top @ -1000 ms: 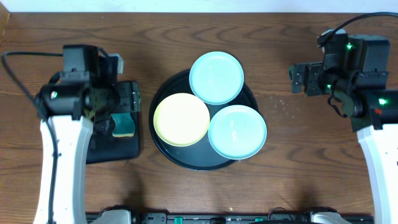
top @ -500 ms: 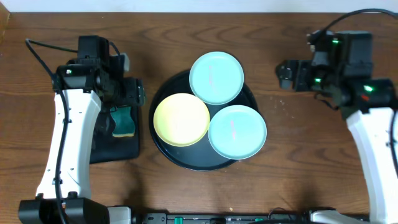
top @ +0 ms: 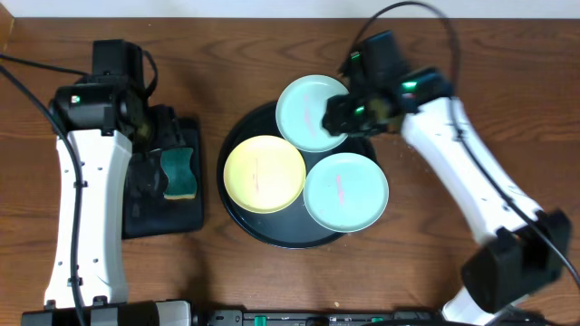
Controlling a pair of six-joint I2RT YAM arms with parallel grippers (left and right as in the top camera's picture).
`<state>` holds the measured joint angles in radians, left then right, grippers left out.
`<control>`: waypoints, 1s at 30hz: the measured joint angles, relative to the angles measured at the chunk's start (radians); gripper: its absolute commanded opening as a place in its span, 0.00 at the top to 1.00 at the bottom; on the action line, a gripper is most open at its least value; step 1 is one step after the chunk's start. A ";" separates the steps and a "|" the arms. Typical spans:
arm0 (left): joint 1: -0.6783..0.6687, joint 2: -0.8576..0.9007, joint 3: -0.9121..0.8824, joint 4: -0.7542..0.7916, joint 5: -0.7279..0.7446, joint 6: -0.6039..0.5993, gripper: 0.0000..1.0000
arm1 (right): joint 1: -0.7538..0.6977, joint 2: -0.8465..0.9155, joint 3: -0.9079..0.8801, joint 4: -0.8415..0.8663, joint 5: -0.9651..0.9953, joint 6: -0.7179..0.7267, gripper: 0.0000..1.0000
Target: Clean dirty plates on tray and stack at the side
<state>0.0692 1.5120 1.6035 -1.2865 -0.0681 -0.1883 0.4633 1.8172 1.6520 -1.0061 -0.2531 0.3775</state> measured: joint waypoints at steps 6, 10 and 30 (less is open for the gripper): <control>0.057 0.000 0.000 -0.012 -0.018 -0.024 0.25 | 0.106 0.135 0.001 0.011 0.050 0.047 0.71; 0.078 0.000 0.000 -0.012 -0.021 -0.026 0.25 | 0.156 0.206 0.001 0.020 0.100 0.072 0.74; 0.079 0.000 0.000 -0.011 -0.037 -0.026 0.25 | 0.229 0.367 0.001 0.130 0.245 0.139 0.82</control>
<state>0.1478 1.5120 1.6032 -1.2972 -0.1051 -0.2138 0.6918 2.1838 1.6527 -0.8761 -0.0082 0.5163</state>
